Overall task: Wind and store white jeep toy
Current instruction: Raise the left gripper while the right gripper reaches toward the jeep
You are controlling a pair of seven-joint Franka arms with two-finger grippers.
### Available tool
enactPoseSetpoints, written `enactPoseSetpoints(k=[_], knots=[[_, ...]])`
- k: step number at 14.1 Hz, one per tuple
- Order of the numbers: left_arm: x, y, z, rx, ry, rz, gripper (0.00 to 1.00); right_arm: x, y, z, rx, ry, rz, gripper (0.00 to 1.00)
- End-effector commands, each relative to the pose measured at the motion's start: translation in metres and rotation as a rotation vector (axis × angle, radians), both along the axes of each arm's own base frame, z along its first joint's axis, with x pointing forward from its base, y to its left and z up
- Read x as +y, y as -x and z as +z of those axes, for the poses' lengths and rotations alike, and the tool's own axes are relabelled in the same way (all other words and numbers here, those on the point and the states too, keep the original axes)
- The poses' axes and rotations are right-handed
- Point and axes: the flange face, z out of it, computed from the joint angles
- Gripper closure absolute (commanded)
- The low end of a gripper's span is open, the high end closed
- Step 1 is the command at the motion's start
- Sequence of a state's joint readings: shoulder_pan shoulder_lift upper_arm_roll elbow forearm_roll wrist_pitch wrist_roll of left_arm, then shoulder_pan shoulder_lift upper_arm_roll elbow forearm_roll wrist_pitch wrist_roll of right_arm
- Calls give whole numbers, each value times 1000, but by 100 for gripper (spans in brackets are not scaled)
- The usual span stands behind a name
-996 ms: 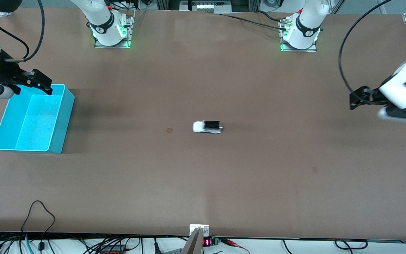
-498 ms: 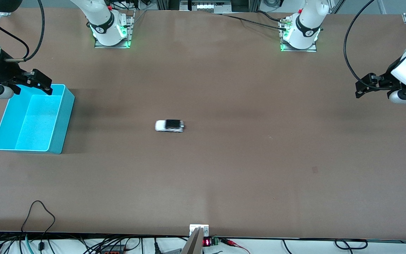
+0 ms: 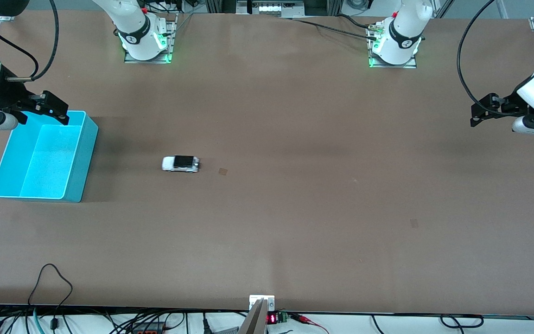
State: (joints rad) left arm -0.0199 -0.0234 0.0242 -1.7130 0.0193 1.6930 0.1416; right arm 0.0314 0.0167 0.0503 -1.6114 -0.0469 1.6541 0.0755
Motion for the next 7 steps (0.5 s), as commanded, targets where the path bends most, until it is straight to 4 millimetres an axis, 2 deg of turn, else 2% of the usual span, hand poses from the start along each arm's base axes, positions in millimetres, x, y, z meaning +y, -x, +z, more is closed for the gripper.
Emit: enactPoseSetpoints(k=[1, 5, 7], knots=[[-4, 3, 6, -16, 20, -31, 0, 1, 4, 3, -1, -16, -12, 0], [-15, 3, 13, -24, 20, -31, 0, 2, 4, 3, 0, -28, -12, 0], [-16, 4, 13, -18, 19, -34, 0, 1, 2, -4, 20, -25, -11, 0]])
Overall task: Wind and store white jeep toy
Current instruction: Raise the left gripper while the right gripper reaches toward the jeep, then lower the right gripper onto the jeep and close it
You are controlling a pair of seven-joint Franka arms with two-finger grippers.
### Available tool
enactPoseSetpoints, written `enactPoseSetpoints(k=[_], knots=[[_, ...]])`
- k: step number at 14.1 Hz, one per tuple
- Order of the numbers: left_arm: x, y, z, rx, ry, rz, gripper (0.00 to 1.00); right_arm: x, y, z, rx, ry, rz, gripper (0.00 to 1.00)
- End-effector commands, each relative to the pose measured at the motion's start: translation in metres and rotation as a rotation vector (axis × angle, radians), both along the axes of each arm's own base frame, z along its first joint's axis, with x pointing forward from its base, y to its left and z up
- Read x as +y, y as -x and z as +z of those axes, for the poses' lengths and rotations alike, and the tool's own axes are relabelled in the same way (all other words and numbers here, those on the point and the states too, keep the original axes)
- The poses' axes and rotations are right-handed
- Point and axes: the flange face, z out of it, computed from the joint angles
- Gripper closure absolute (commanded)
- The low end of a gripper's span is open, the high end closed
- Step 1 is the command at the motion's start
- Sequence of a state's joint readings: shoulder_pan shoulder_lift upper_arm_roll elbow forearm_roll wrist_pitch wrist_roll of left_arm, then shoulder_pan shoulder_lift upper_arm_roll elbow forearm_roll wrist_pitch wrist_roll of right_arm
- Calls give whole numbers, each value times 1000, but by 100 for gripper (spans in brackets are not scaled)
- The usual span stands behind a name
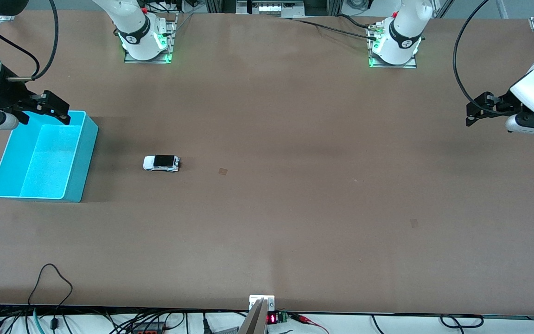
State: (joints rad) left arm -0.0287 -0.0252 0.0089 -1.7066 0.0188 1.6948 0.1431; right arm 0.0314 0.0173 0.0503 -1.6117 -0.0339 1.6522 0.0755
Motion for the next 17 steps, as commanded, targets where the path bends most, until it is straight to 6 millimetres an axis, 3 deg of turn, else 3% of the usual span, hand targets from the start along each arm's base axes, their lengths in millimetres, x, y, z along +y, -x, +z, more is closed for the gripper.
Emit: enactPoseSetpoints(k=[1, 3, 5, 9, 14, 17], knots=[[-8, 4, 9, -8, 18, -18, 0, 1, 1, -6, 24, -12, -10, 0], [-8, 4, 9, -6, 18, -18, 0, -1, -4, -29, 90, -12, -4, 0], [-7, 4, 8, -6, 14, -20, 0, 0, -7, -33, 87, -11, 3, 0], [-6, 4, 8, -6, 12, -18, 0, 8, -26, -82, 171, -10, 63, 0], [-6, 4, 8, -5, 12, -17, 0, 33, -38, -135, 232, -70, 406, 0], [-5, 4, 8, -5, 14, -15, 0, 57, -33, -175, 203, -79, 649, 0]])
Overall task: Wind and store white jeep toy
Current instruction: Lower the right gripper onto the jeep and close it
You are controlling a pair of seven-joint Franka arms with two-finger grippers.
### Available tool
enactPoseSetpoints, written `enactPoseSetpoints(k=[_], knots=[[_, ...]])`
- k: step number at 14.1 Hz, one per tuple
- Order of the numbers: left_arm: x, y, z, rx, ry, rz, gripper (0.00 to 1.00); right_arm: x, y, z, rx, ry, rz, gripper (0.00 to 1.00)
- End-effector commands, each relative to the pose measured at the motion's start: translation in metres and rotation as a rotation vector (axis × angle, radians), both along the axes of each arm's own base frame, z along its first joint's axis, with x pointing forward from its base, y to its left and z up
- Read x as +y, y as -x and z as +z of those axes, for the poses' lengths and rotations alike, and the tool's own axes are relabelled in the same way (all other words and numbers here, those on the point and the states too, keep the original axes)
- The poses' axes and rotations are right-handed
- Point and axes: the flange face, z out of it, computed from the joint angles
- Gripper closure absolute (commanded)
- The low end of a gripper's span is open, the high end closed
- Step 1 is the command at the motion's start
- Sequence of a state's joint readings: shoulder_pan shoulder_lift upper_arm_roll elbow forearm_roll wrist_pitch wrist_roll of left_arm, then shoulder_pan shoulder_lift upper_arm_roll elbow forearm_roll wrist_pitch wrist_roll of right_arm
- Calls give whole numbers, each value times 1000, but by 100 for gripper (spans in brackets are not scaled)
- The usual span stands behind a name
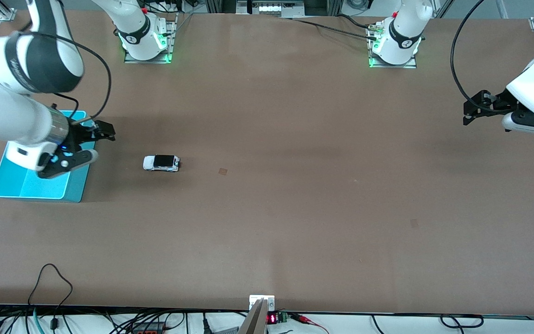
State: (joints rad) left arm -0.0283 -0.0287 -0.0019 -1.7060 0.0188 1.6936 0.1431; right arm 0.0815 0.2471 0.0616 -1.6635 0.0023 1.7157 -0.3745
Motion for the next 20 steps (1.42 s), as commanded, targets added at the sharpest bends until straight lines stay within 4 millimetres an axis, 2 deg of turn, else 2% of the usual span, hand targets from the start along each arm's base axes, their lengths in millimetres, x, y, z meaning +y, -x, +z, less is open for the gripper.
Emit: enactPoseSetpoints(k=[1, 3, 6, 10, 12, 16, 20], knots=[[1, 3, 5, 0, 12, -5, 0, 25, 13, -36, -47, -52, 223, 0], [2, 3, 6, -2, 12, -2, 0, 27, 19, -70, -94, -76, 376, 0], [2, 2, 5, 0, 12, -2, 0, 30, 33, -109, -112, -98, 544, 0], [2, 3, 6, -2, 12, -2, 0, 50, 70, -173, -190, -111, 720, 0], [0, 3, 6, -2, 11, -5, 0, 69, 79, -190, -208, -116, 793, 0], [0, 3, 6, -2, 12, -5, 0, 70, 82, -233, -259, -120, 888, 0], [3, 3, 7, -3, 14, -2, 0, 69, 84, -248, -264, -122, 913, 0]])
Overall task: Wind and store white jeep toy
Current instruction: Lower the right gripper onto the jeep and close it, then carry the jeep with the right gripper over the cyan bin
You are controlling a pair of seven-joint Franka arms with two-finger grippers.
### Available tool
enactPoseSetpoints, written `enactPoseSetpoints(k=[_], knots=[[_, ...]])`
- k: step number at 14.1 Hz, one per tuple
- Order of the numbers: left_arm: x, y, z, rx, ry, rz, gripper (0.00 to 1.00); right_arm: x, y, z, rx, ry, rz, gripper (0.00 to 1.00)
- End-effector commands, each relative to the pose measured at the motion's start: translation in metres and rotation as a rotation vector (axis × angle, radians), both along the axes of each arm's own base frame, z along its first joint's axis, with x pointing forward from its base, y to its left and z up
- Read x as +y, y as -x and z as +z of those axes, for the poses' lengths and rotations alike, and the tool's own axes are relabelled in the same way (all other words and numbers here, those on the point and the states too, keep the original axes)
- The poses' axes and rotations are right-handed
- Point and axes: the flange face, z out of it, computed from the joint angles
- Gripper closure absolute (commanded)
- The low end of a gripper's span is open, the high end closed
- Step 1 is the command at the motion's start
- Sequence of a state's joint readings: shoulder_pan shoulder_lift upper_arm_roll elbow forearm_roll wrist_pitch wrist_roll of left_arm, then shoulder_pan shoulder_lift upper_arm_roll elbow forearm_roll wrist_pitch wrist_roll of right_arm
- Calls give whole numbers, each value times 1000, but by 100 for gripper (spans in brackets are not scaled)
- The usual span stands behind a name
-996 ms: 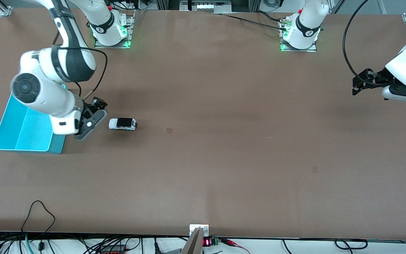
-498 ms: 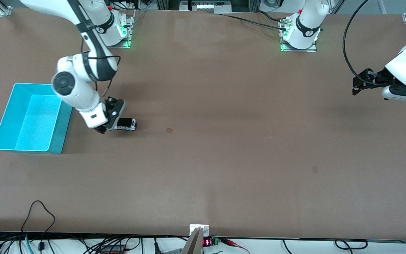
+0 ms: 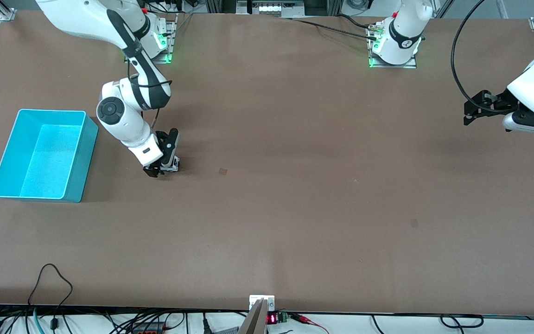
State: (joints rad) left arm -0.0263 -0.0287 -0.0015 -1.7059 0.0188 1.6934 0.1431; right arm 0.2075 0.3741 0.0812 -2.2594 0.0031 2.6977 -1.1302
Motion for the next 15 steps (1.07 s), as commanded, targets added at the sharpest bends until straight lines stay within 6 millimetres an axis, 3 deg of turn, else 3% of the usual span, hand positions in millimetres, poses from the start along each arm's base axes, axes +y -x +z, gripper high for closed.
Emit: enactPoseSetpoints(k=[1, 2, 4, 6, 8, 12, 15], knots=[[3, 3, 6, -3, 14, -4, 0, -4, 1, -6, -13, -8, 23, 0], [4, 3, 6, -2, 14, -2, 0, -3, 1, -6, -21, -9, 31, 4], [2, 3, 6, -3, 14, -4, 0, -2, 0, -4, -30, -7, 91, 62], [2, 3, 6, -3, 14, -2, 0, -3, -1, 0, -35, -7, 90, 100], [1, 3, 8, -6, 12, -4, 0, -4, -2, 6, -42, -10, 76, 100], [-1, 2, 12, -15, 14, -7, 0, -9, -17, 47, -25, -10, -56, 100], [-2, 2, 12, -15, 14, -9, 0, -45, -43, 78, 19, -4, -196, 100]])
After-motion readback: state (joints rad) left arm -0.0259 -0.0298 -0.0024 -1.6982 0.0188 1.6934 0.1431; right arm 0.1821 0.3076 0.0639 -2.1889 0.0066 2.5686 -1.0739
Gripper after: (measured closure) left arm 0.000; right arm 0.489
